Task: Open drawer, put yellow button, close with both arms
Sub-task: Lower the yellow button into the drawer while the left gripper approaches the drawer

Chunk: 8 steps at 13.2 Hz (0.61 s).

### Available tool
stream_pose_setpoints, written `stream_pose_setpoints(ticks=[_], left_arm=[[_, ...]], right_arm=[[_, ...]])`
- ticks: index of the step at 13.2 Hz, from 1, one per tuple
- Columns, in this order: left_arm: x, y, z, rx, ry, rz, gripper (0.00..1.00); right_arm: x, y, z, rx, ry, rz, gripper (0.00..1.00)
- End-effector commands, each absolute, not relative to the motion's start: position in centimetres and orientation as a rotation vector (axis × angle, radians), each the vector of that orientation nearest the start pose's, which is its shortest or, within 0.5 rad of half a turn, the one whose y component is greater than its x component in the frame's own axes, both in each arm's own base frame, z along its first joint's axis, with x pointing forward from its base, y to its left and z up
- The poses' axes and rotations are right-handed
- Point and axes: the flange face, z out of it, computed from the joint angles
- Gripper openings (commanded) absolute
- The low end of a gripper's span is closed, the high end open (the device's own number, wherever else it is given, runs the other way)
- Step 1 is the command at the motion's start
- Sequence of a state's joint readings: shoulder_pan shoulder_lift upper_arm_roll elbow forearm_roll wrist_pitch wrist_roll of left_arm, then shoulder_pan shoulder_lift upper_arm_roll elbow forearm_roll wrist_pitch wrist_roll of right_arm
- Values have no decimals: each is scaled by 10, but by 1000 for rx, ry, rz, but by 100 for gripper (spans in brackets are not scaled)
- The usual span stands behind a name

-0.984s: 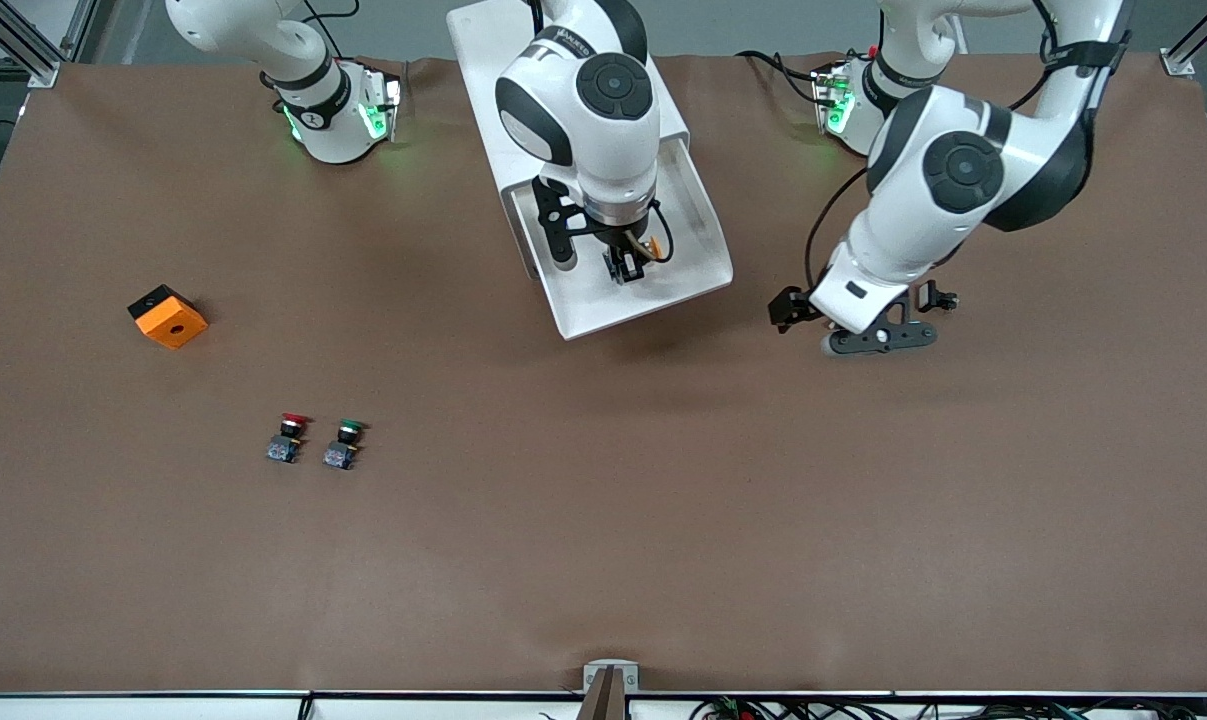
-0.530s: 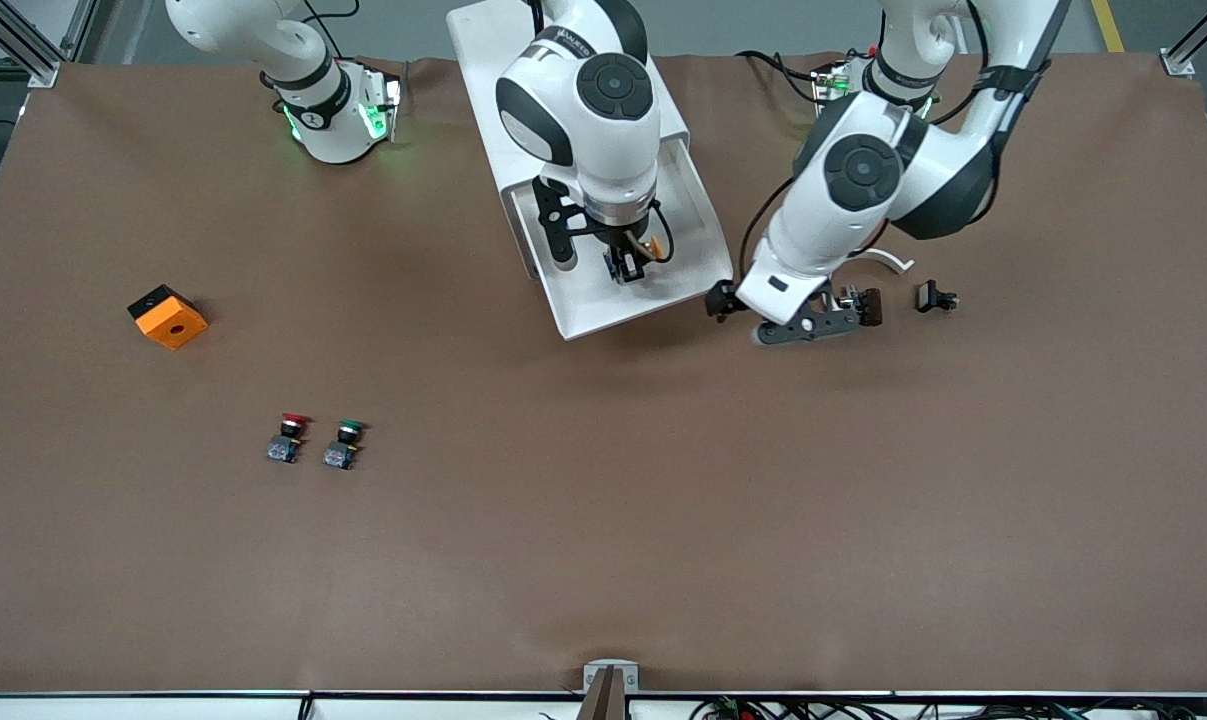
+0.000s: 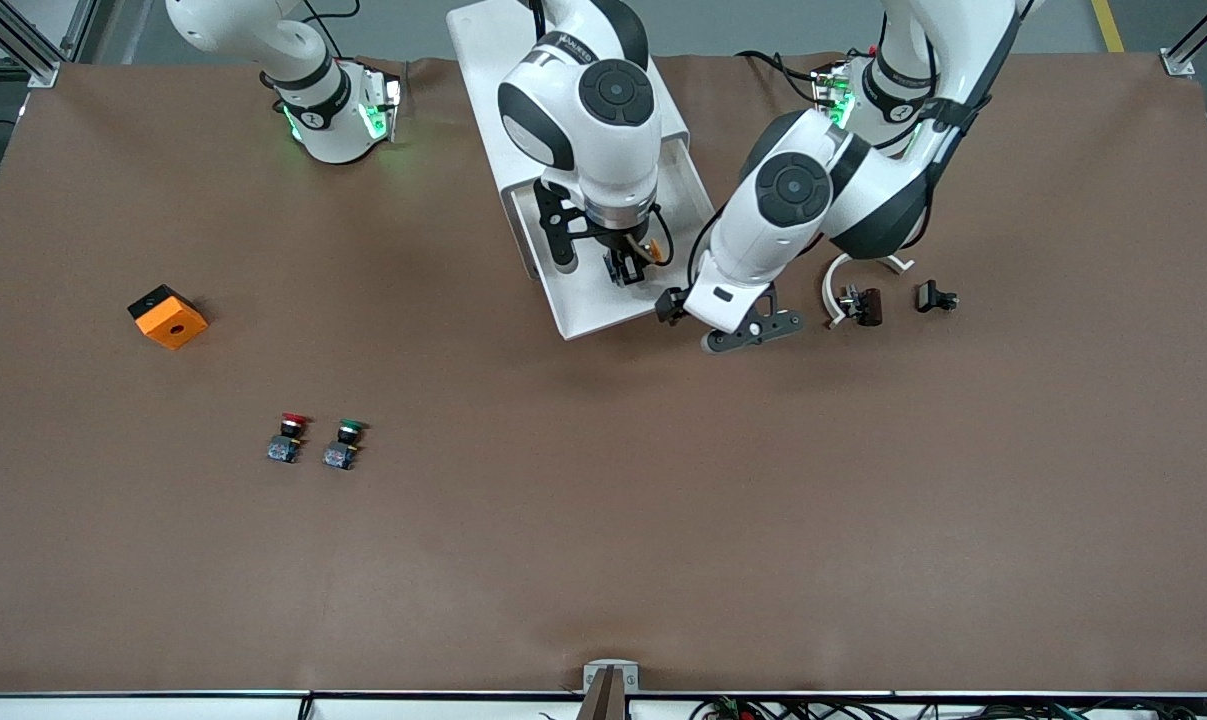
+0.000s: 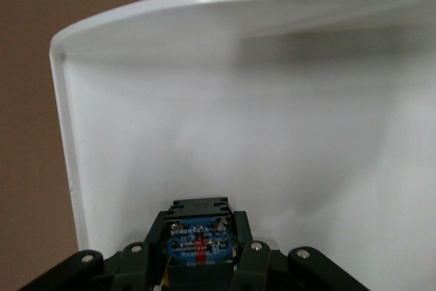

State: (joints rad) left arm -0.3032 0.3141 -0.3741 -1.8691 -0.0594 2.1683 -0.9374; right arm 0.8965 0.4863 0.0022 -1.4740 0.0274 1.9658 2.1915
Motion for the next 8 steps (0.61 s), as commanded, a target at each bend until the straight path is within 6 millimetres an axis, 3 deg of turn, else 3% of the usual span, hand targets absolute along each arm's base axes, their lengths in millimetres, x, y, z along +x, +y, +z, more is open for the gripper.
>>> stream_pose_setpoints(ticks=[1, 2, 3, 5, 8], left_arm=[[499, -397, 356, -3226, -590, 234, 100], [499, -398, 356, -3234, -619, 266, 100], [498, -399, 355, -3236, -629, 284, 100], [489, -410, 351, -3247, -630, 345, 100], [488, -412, 351, -3257, -672, 396, 100]], right_arm=[[434, 552, 400, -2464, 1911, 22, 2], [434, 552, 400, -2467, 1908, 17, 71], [434, 552, 399, -2470, 1908, 13, 100], [434, 551, 404, -2489, 1882, 4, 100], [441, 544, 427, -2608, 1756, -12, 100]])
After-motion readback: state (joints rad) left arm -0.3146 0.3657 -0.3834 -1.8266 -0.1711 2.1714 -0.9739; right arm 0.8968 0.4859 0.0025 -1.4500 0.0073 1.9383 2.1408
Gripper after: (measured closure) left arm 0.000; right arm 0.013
